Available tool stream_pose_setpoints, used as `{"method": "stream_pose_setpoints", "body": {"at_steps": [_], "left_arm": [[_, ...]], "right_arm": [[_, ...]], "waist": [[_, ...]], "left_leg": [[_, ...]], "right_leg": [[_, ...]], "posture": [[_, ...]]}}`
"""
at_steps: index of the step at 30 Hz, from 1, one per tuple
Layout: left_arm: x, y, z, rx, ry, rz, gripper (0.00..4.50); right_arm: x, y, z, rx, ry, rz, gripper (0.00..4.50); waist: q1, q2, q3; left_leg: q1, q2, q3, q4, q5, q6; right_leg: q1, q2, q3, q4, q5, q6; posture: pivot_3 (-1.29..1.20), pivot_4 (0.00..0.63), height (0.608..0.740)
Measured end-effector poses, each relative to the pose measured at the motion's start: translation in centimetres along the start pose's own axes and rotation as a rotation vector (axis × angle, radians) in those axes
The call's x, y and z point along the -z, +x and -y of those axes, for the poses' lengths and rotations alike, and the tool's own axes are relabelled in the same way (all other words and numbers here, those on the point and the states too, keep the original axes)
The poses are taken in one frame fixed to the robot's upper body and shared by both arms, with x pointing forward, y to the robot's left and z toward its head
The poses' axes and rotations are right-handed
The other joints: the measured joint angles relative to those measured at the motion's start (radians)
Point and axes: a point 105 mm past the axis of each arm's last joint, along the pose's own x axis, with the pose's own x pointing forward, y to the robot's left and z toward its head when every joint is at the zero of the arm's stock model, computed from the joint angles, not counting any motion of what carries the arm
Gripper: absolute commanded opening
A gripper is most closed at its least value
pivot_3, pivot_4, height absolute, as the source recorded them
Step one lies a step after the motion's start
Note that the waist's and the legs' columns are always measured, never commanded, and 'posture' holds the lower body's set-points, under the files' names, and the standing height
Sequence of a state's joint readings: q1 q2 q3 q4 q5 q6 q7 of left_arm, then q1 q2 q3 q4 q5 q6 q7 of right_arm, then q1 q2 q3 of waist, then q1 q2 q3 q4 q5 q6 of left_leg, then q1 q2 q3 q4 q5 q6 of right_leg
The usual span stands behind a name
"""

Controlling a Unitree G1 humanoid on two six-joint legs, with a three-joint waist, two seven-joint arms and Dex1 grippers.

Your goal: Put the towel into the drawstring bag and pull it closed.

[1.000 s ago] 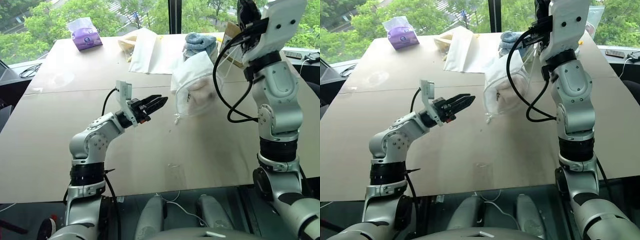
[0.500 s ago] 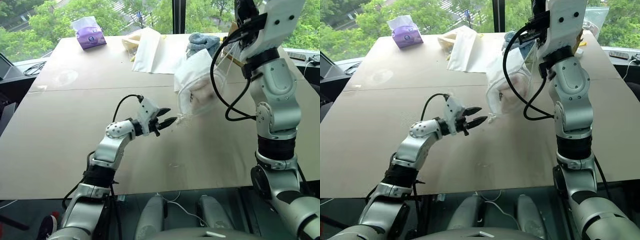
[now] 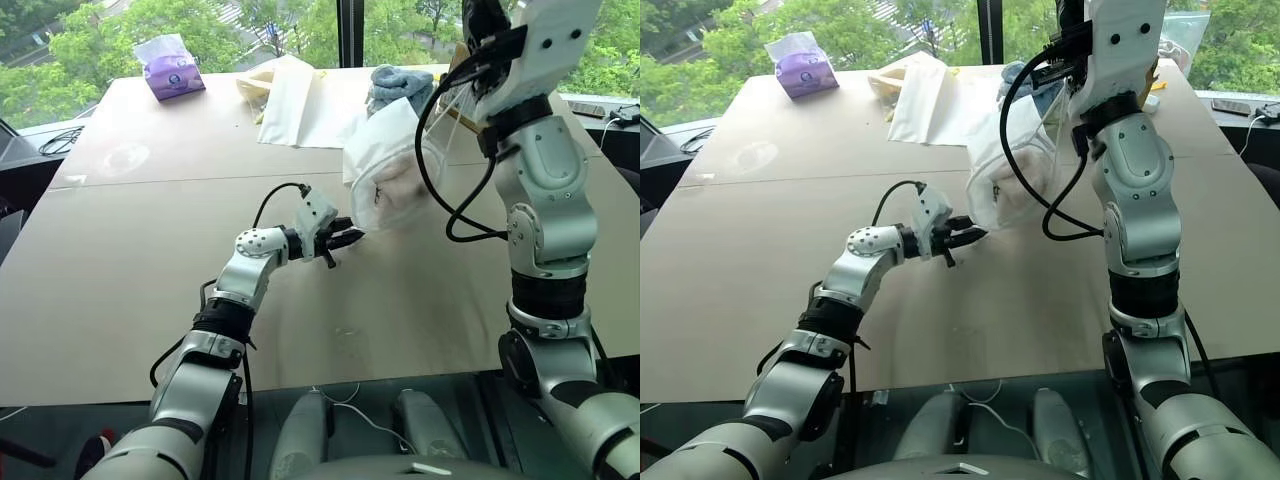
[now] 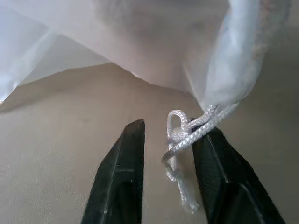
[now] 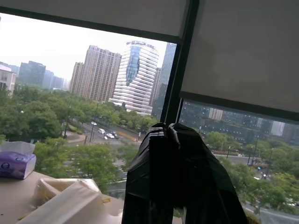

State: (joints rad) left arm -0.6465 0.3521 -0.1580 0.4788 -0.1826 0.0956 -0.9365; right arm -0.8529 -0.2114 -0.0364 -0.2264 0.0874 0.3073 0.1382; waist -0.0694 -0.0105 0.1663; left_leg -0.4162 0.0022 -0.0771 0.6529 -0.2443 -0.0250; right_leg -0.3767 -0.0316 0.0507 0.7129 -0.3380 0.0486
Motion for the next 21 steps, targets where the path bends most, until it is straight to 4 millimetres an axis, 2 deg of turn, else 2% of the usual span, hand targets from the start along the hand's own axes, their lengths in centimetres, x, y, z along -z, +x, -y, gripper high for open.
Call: {"method": "stream_pose_setpoints", "body": {"at_steps": [7, 10, 16, 18, 21], "left_arm": [[0.2, 0.1, -0.1, -0.009, -0.045, 0.016, 0.05], [-0.1, 0.0, -0.7, -0.062, -0.069, 0.041, 0.05], [-2.2, -1.2, -4.6, -0.320, -0.160, 0.181, 0.05], [-3.2, -2.1, -6.6, -0.449, -0.174, 0.229, 0.05], [-5.5, -4.2, -9.7, -0.642, -0.137, 0.310, 0.05]], "right_arm": [[-0.2, 0.1, 0.0, 0.000, -0.003, 0.007, 0.00], [-0.2, 0.1, 0.0, 0.000, -0.007, 0.007, 0.00], [-0.2, 0.1, 0.4, 0.011, -0.022, 0.003, 0.00], [-0.1, 0.0, 1.4, 0.058, -0.029, -0.012, 0.00], [0.0, -0.6, 4.6, 0.196, -0.037, -0.027, 0.00]], "waist": [[0.000, 0.000, 0.000], [0.000, 0.000, 0.000], [0.001, 0.000, 0.000], [0.002, 0.000, 0.000], [0.005, 0.000, 0.000]], "left_leg": [[0.000, 0.000, 0.000, 0.000, 0.000, 0.000], [0.000, 0.000, 0.000, 0.000, 0.000, 0.000], [0.000, 0.000, -0.001, 0.000, 0.000, 0.000], [-0.001, 0.000, -0.001, 0.001, 0.000, 0.000], [-0.001, 0.000, -0.001, 0.001, 0.000, 0.000]], "right_leg": [[0.000, 0.000, 0.000, 0.000, 0.000, 0.000], [0.000, 0.000, 0.000, 0.000, 0.000, 0.000], [0.000, -0.001, -0.001, 0.000, 0.000, 0.000], [0.000, -0.001, -0.001, 0.000, 0.000, 0.000], [0.000, -0.001, -0.002, 0.000, 0.000, 0.000]], "posture": [[0.00, 0.150, 0.740], [0.00, 0.150, 0.740], [0.00, 0.150, 0.740], [0.00, 0.150, 0.740], [0.00, 0.150, 0.740]]}}
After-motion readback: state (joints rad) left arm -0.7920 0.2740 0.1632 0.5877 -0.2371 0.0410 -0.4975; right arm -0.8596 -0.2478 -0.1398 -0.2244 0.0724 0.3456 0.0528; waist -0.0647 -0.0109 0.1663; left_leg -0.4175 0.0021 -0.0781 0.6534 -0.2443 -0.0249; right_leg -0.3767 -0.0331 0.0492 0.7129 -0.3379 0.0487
